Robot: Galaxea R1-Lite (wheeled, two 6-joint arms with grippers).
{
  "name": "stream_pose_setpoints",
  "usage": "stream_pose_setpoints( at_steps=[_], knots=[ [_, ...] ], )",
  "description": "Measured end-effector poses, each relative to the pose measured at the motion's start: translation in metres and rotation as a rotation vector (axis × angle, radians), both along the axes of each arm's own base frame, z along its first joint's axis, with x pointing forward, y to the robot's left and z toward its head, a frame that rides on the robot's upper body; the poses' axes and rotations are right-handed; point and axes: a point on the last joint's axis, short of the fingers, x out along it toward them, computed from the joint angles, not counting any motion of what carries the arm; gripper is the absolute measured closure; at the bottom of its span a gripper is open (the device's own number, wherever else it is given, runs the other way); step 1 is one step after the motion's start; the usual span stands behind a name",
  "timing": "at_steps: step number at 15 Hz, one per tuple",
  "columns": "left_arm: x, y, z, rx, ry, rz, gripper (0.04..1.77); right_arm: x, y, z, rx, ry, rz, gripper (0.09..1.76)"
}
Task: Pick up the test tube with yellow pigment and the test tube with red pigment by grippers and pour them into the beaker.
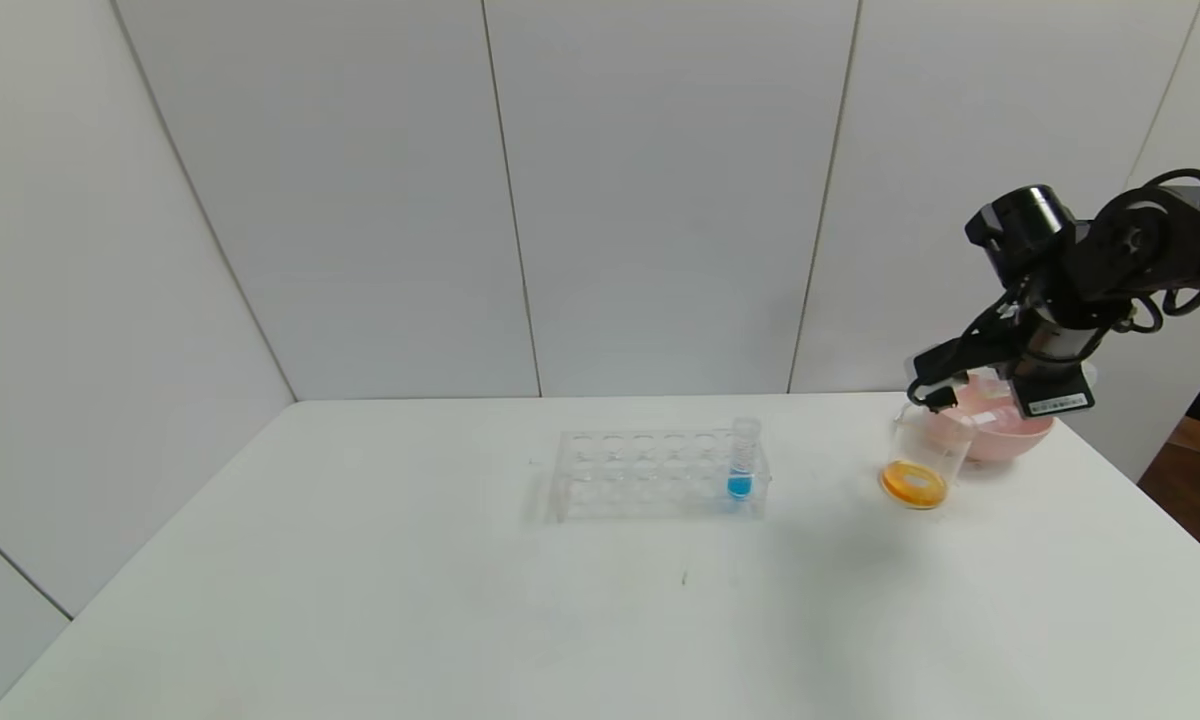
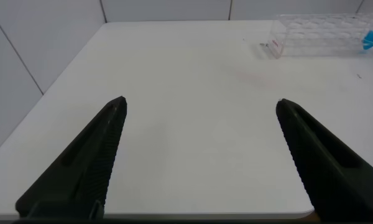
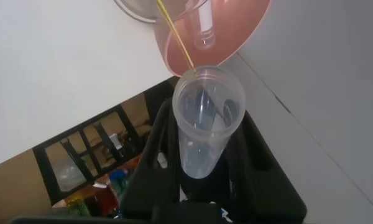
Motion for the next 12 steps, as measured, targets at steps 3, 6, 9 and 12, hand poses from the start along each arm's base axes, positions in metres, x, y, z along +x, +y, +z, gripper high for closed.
stream_pose_setpoints(
  at_steps=[3, 6, 9, 12],
  knots=[
    [0.0, 0.0, 0.0, 0.0, 0.0, 0.0, 0.09, -0.0005, 0.0008, 0.0007, -0.011, -0.002, -0.005, 1.34],
    [0.0, 0.0, 0.0, 0.0, 0.0, 0.0, 0.09, -0.0007, 0.0012, 0.0006, -0.026, -0.002, -0.014, 1.34],
    [0.0, 0.0, 0.0, 0.0, 0.0, 0.0, 0.09, -0.0002, 0.0014, 0.0002, -0.022, -0.003, -0.011, 1.34],
    [0.0, 0.0, 0.0, 0.0, 0.0, 0.0, 0.09, -0.0003, 0.0011, 0.0011, 0.014, -0.006, 0.011, 1.34]
  ],
)
